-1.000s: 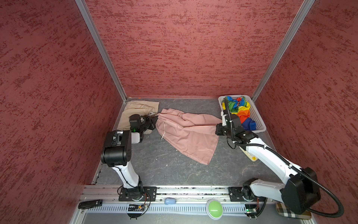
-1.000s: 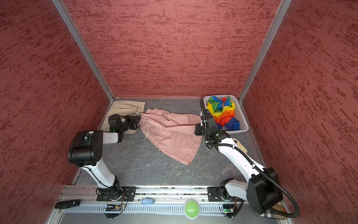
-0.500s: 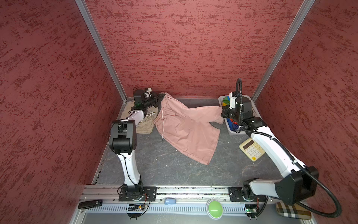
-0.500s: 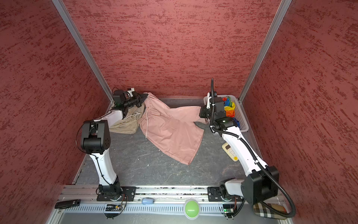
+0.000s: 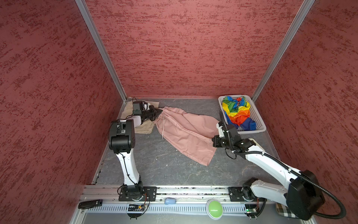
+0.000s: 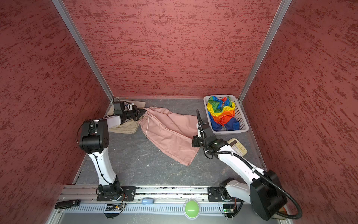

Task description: Fold and stack the shorts

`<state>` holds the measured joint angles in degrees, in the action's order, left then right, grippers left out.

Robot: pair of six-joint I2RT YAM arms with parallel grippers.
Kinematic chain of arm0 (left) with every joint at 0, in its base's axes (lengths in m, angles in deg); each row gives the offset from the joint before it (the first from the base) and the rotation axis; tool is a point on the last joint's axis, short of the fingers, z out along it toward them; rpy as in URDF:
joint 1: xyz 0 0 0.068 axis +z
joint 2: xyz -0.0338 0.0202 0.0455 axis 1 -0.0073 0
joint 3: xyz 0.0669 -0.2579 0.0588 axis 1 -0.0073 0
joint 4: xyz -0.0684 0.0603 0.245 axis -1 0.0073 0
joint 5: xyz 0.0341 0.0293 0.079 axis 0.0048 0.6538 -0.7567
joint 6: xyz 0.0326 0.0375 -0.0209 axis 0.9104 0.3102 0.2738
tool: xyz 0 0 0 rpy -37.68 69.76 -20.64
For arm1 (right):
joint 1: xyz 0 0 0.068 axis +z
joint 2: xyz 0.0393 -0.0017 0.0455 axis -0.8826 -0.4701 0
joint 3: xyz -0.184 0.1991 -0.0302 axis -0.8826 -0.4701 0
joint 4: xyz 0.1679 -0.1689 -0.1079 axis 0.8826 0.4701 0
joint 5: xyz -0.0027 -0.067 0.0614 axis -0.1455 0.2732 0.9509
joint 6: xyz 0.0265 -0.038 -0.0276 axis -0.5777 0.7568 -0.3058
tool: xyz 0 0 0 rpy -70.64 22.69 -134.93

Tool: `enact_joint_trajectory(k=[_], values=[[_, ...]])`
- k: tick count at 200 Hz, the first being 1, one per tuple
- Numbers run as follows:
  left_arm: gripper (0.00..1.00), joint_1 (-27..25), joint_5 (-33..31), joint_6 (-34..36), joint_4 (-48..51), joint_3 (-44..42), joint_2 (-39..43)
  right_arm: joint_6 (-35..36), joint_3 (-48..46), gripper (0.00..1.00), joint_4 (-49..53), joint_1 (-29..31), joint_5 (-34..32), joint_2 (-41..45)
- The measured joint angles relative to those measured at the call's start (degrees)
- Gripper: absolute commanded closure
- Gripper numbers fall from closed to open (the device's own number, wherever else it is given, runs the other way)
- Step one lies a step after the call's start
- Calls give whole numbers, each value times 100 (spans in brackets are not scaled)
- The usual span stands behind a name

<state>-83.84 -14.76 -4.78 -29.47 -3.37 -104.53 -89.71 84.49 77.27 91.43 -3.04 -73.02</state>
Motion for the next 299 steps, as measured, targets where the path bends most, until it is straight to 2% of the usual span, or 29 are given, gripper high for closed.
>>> enact_joint_trajectory(k=[46, 73, 103, 133, 171, 192, 221, 248, 274, 299], values=[[100, 267, -72, 308, 426, -560, 251, -708, -745, 100, -588, 529, 15, 11], [100, 299, -114, 487, 645, -691, 424, -1012, -970, 100, -907, 579, 4, -505], [100, 258, -164, 553, 647, -938, 487, -1040, -859, 100, -1003, 511, -68, -1165], [100, 205, -258, 518, 623, -1239, 487, -739, -330, 100, -857, 48, -212, -1530], [100, -98, -302, 227, 369, -1311, 487, 9, 992, 100, -431, -828, -505, -2090], [100, -157, -297, 149, 306, -1303, 485, 326, 1567, 100, -184, -981, -627, -2240], [100, -70, -299, 140, 352, -1185, 485, 533, 1676, 100, 181, -813, -669, -1696], [100, 37, -299, 140, 385, -1104, 487, 551, 1375, 100, 511, -109, -863, -546], [100, 101, -299, 142, 393, -1104, 487, 286, 638, 100, 511, 575, -933, 251], [100, 166, -297, 144, 387, -1137, 487, -105, -251, 100, 516, 1045, -1019, 238]])
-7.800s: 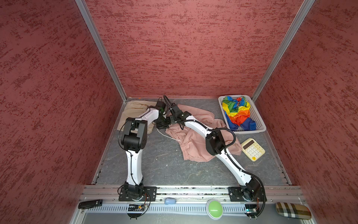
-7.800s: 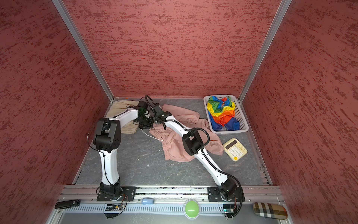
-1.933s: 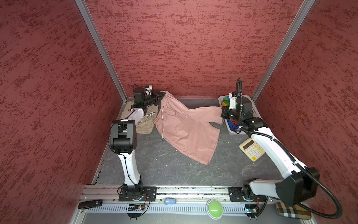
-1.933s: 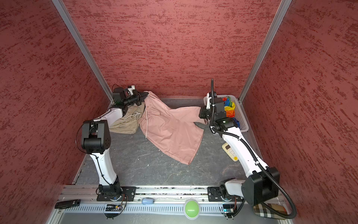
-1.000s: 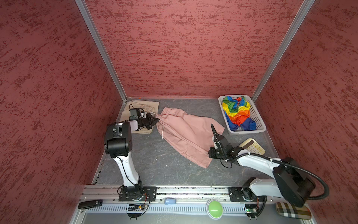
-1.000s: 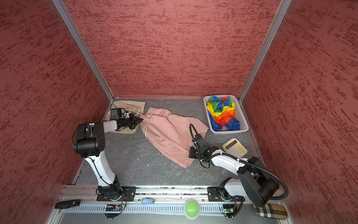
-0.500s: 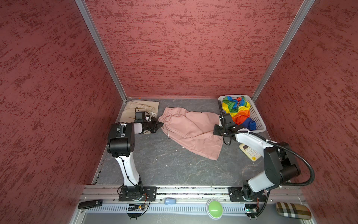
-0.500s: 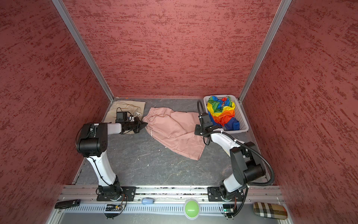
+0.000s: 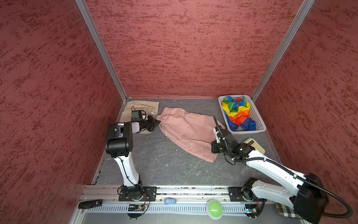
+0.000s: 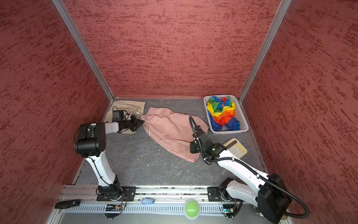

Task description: Fold and stack the shorts

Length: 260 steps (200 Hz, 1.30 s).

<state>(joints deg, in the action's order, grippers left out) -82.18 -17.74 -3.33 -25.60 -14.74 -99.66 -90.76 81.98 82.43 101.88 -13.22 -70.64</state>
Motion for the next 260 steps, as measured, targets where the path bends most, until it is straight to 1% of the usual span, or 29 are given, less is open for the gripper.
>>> enact_joint_trajectory(k=[26, 47, 61, 85, 111, 140, 154, 167, 181, 197, 213, 224, 237, 260], values=[[100, 57, 37, 66, 39, -120, 0, -424, -584, 100, -181, 350, 0, -243], [100, 83, 39, 109, 63, -247, 0, -697, -695, 100, -365, 385, -72, -494], [100, 114, 42, 111, 52, -332, 0, -807, -726, 100, -533, 275, -83, -732], [100, 149, 46, 109, -2, -483, 2, -822, -640, 100, -793, -223, -50, -1115], [100, 181, 42, 85, -186, -660, 20, -627, -20, 100, -671, -796, -20, -1759], [100, 186, 33, -79, -446, -737, 17, -120, 1005, 100, -398, -1241, -52, -2695], [100, 160, 35, -232, -570, -728, 20, 111, 1504, 100, -181, -1355, -111, -2916], [100, 153, 35, -352, -605, -688, 20, 291, 1891, 100, 48, -1425, -168, -2855], [100, 144, 22, -398, -529, -581, 50, 437, 2184, 100, 258, -1421, -203, -2520], [100, 138, -7, -376, -315, -396, 153, 538, 2302, 100, 474, -1307, -249, -1792], [100, 138, -17, -332, -247, -260, 284, 551, 2271, 100, 612, -1036, -310, -1071], [100, 138, -20, -321, -275, -234, 328, 516, 2107, 100, 599, -756, -343, -715], [100, 138, -31, -326, -337, -286, 326, 402, 1709, 100, 535, -437, -345, -540], [100, 138, -55, -328, -350, -448, 258, 140, 791, 100, 483, -2, -337, -728]])
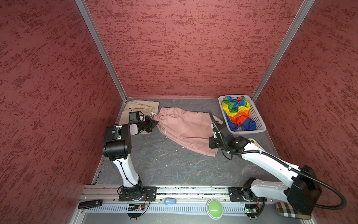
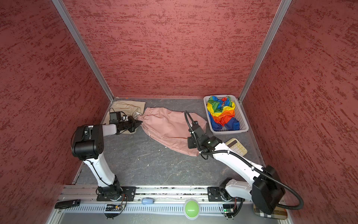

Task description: Fold and stack the shorts

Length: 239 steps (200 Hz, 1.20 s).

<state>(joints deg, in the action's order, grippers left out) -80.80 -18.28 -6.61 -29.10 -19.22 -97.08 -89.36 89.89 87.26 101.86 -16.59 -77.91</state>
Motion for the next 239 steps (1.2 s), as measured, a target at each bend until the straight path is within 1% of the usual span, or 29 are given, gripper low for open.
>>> enact_joint_trajectory(k=[23, 42, 49, 54, 58, 61, 71, 76, 82, 95, 102, 104, 110, 125, 148, 152, 161, 173, 188, 205, 217, 228, 239], values=[[99, -11, 48, 28, 7, -103, -120, -258, -669, 100, -66, 109, 9, -271], [99, -44, 57, 59, 9, -157, -210, -382, -787, 100, -192, 120, 9, -304], [95, -35, 57, 72, 4, -160, -225, -413, -787, 100, -243, 122, 9, -313], [88, -24, 57, 79, 4, -160, -229, -435, -787, 100, -278, 122, 11, -319], [81, -9, 57, 90, 2, -160, -229, -442, -787, 100, -297, 127, 11, -321], [74, -2, 57, 94, 2, -157, -229, -452, -787, 100, -313, 127, 9, -323], [65, 35, 57, 142, 11, -149, -229, -457, -787, 100, -343, 127, 9, -323], [58, 59, 50, 175, 39, -142, -229, -455, -787, 96, -358, 127, 11, -321], [47, 85, 55, 195, 79, -129, -221, -455, -787, 92, -382, 131, 13, -319], [21, 120, 61, 201, 238, -72, -168, -450, -787, 80, -396, 140, 24, -293], [2, 127, 44, 247, 382, -4, -76, -428, -787, 76, -389, 151, 31, -264], [0, 127, 42, 260, 422, 11, -46, -433, -787, 74, -387, 155, 42, -249], [1, 127, 13, 304, 566, 74, 63, -422, -787, 68, -382, 157, 57, -205], [1, 133, -122, 461, 1038, 275, 446, -424, -787, 47, -369, 170, 114, -33], [1, 149, -439, 841, 1742, 717, 1091, -358, -748, 22, -236, 199, 238, 422], [1, 146, -496, 885, 1816, 789, 1196, -407, -739, 14, -219, 201, 256, 514], [1, 116, -597, 955, 1930, 929, 1401, -435, -702, 2, -133, 201, 271, 743], [1, -59, -702, 973, 2022, 1145, 1532, -588, -647, 1, -94, 170, 304, 1016], [1, -579, -658, 887, 1943, 1534, 1349, -813, -592, 1, -160, 96, 376, 1080], [1, -1331, -483, 678, 1589, 2028, 675, -990, -538, 1, -293, -87, 507, 817], [1, -1729, -374, 603, 1453, 2280, 129, -1073, -496, 1, -492, -269, 654, 527], [1, -1976, -310, 584, 1464, 2430, -326, -1152, -468, 1, -761, -483, 887, 254], [1, -2081, -293, 584, 1486, 2406, -623, -1252, -466, 1, -1075, -730, 1147, -37]])
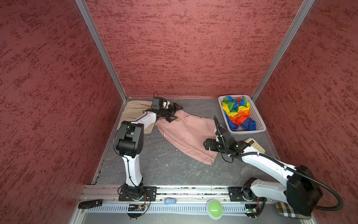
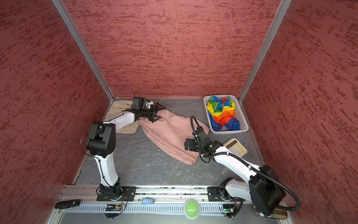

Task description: Fold and stack the shorts

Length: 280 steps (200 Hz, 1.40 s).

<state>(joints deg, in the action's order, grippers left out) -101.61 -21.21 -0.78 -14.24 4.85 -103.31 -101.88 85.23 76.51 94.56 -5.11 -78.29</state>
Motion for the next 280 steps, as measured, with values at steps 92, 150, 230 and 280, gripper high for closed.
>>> enact_joint_trajectory(k=[92, 150, 230, 280], values=[[1, 319, 129, -17, -584, -1893, 487, 448, 1222, 1, -1246, -1633, 1252, -2702], [1, -391, 168, -1497, -2684, -3519, 1117, 1163, 3757, 1, -492, -1875, 1202, -4435], [1, -170, -57, -1351, -1768, -1878, 1711, 376, 1412, 3, -225, -1711, 776, -450], [0, 232, -7, -1137, -1639, -2610, 1327, -715, -269, 17, -625, -1714, 715, -304]])
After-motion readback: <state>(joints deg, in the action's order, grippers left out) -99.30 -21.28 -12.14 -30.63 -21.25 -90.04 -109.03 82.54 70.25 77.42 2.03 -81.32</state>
